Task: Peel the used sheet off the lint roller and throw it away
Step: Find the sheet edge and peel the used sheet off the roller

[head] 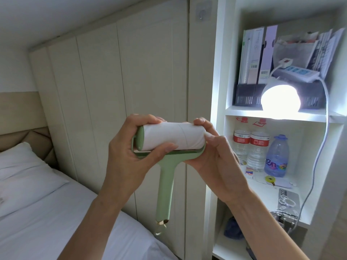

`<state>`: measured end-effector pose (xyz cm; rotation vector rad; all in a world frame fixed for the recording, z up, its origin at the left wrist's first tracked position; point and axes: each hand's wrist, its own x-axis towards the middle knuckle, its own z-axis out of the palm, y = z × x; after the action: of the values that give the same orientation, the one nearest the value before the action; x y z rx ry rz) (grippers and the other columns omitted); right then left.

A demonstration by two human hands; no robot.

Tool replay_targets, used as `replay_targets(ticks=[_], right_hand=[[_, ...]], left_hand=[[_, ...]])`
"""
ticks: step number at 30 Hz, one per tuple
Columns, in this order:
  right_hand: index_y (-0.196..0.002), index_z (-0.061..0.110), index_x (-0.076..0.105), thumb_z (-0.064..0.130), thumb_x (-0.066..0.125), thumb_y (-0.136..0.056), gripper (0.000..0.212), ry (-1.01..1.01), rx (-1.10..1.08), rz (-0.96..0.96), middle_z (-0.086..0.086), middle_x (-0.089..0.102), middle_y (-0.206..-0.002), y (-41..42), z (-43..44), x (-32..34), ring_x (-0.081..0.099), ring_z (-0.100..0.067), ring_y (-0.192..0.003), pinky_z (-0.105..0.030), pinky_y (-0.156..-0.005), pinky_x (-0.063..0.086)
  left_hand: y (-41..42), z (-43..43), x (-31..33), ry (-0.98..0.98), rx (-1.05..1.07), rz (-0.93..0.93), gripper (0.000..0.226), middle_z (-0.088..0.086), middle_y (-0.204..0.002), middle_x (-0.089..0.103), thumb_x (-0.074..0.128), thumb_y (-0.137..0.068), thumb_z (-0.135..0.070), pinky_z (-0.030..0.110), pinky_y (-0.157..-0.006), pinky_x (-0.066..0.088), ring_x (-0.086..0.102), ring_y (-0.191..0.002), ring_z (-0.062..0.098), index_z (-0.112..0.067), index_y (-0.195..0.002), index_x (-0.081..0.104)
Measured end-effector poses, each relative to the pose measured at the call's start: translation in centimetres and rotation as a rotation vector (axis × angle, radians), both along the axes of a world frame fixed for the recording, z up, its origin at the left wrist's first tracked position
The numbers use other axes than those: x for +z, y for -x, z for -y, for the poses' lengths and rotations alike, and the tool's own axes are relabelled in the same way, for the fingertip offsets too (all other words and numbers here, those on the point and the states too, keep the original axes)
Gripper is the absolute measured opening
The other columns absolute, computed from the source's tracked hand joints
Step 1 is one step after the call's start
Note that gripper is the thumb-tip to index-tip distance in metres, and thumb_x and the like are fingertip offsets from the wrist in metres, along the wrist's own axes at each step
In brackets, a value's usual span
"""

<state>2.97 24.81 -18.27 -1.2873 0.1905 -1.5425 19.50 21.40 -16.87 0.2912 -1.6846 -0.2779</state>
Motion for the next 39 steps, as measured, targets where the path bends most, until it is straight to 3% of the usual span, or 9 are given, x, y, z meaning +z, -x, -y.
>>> replay_targets(ticks=[2, 6, 11, 19, 27, 30, 35, 39], right_hand=[[-0.102, 0.016, 0.057, 0.018, 0.044, -0.087, 0.02, 0.002, -0.015, 0.002, -0.016, 0.046, -0.118, 0.0, 0.0, 0.0, 0.048, -0.034, -0.11, -0.035, -0.08, 0.055], [-0.099, 0.016, 0.056, 0.014, 0.043, -0.086, 0.018, 0.018, -0.038, -0.008, -0.013, 0.055, -0.113, -0.1, -0.2, 0.0, 0.049, -0.032, -0.112, -0.035, -0.082, 0.054], [-0.098, 0.017, 0.056, 0.011, 0.042, -0.084, 0.021, 0.035, -0.07, -0.024, -0.011, 0.056, -0.114, -0.4, -0.2, -0.1, 0.049, -0.033, -0.113, -0.036, -0.083, 0.052], [-0.098, 0.017, 0.052, 0.005, 0.03, -0.087, 0.026, 0.031, -0.082, -0.028, -0.01, 0.055, -0.11, -0.4, -0.3, 0.0, 0.048, -0.034, -0.113, -0.034, -0.082, 0.051], [-0.099, 0.017, 0.052, -0.005, 0.029, -0.076, 0.039, 0.016, -0.138, -0.067, -0.012, 0.053, -0.114, -0.1, -0.3, -0.6, 0.046, -0.035, -0.114, -0.046, -0.091, 0.041], [-0.097, 0.018, 0.055, 0.003, 0.035, -0.077, 0.032, -0.006, -0.081, -0.035, -0.011, 0.055, -0.11, -0.1, -0.3, -0.5, 0.046, -0.035, -0.111, -0.047, -0.092, 0.037], [-0.095, 0.02, 0.056, 0.013, 0.045, -0.082, 0.019, -0.012, -0.082, -0.021, -0.009, 0.053, -0.108, -0.5, -0.3, -0.3, 0.047, -0.031, -0.107, -0.036, -0.083, 0.046], [-0.096, 0.019, 0.056, 0.016, 0.047, -0.079, 0.02, 0.003, -0.09, -0.014, -0.011, 0.053, -0.11, -0.5, -0.3, -0.2, 0.049, -0.031, -0.107, -0.034, -0.082, 0.05]], left_hand=[[0.0, 0.2, -0.1, 0.002, -0.025, 0.002, 0.036, -0.006, -0.105, 0.064, 0.071, -0.071, -0.04, 0.01, -0.079, 0.045, 0.062, -0.1, 0.005, -0.029, -0.1, 0.051], [-0.2, 0.8, -0.4, -0.025, -0.111, -0.016, 0.035, -0.018, -0.104, 0.063, 0.071, -0.072, -0.045, 0.015, -0.081, 0.048, 0.063, -0.105, 0.014, -0.038, -0.1, 0.051], [-0.4, 1.4, -0.8, -0.078, -0.191, -0.043, 0.036, -0.005, -0.106, 0.061, 0.072, -0.07, -0.046, 0.024, -0.08, 0.051, 0.062, -0.109, 0.024, -0.039, -0.1, 0.052], [-0.3, 1.6, -0.9, -0.108, -0.239, -0.054, 0.036, -0.013, -0.102, 0.064, 0.075, -0.069, -0.044, 0.028, -0.083, 0.051, 0.063, -0.108, 0.022, -0.04, -0.098, 0.054], [-0.3, 1.4, -0.8, -0.108, -0.211, -0.043, 0.035, -0.015, -0.102, 0.064, 0.074, -0.068, -0.046, 0.03, -0.083, 0.052, 0.063, -0.107, 0.022, -0.042, -0.097, 0.054], [-0.3, 1.3, -0.7, -0.133, -0.202, -0.051, 0.036, -0.017, -0.101, 0.066, 0.074, -0.067, -0.049, 0.032, -0.077, 0.054, 0.064, -0.105, 0.02, -0.043, -0.096, 0.054], [-0.3, 1.2, -0.6, -0.135, -0.184, -0.052, 0.036, -0.018, -0.102, 0.066, 0.073, -0.067, -0.051, 0.024, -0.073, 0.053, 0.063, -0.102, 0.015, -0.044, -0.096, 0.054], [-0.3, 1.2, -0.7, -0.13, -0.173, -0.05, 0.036, -0.016, -0.102, 0.066, 0.074, -0.067, -0.051, 0.031, -0.075, 0.054, 0.063, -0.105, 0.022, -0.044, -0.096, 0.054]])
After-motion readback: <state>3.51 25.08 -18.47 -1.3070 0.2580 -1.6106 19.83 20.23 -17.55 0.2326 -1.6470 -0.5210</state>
